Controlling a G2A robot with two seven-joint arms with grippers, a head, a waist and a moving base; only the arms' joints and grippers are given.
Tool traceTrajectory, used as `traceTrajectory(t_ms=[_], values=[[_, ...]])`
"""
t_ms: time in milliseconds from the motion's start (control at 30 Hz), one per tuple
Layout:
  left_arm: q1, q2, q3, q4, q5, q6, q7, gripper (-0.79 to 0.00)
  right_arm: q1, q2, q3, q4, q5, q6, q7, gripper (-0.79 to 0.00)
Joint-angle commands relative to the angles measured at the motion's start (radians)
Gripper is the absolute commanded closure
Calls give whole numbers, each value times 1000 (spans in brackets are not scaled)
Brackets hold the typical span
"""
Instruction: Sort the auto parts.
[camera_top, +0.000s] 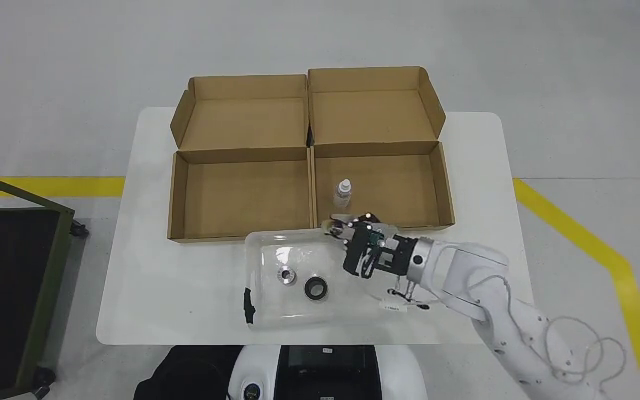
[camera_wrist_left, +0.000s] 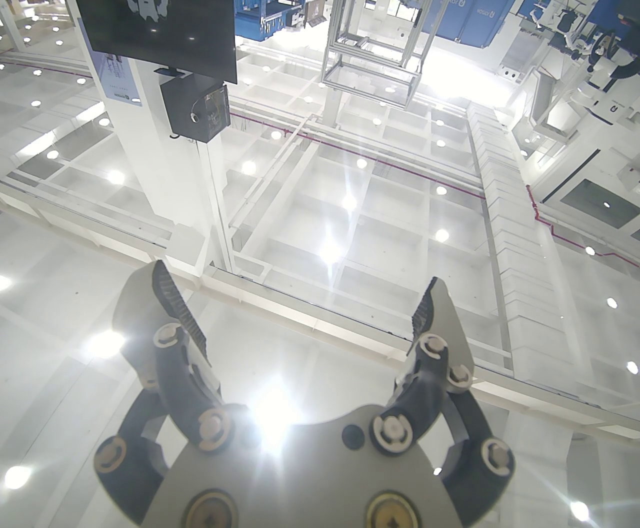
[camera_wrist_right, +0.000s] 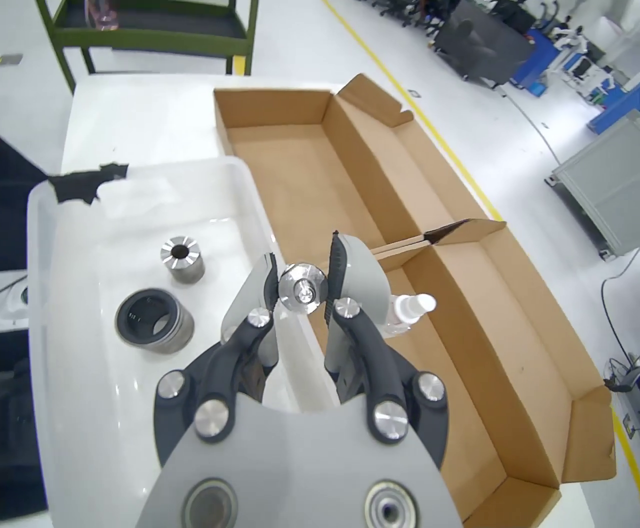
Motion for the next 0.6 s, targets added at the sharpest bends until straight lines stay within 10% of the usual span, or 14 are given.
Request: traceTrajectory(t_ms=[0,567], values=[[0,0,0,0,0,0,0,-785,-4,-4,3,8,27,35,-36,0],[0,0,0,0,0,0,0,-785,2,-27,74,-23,124,188,-293,0]])
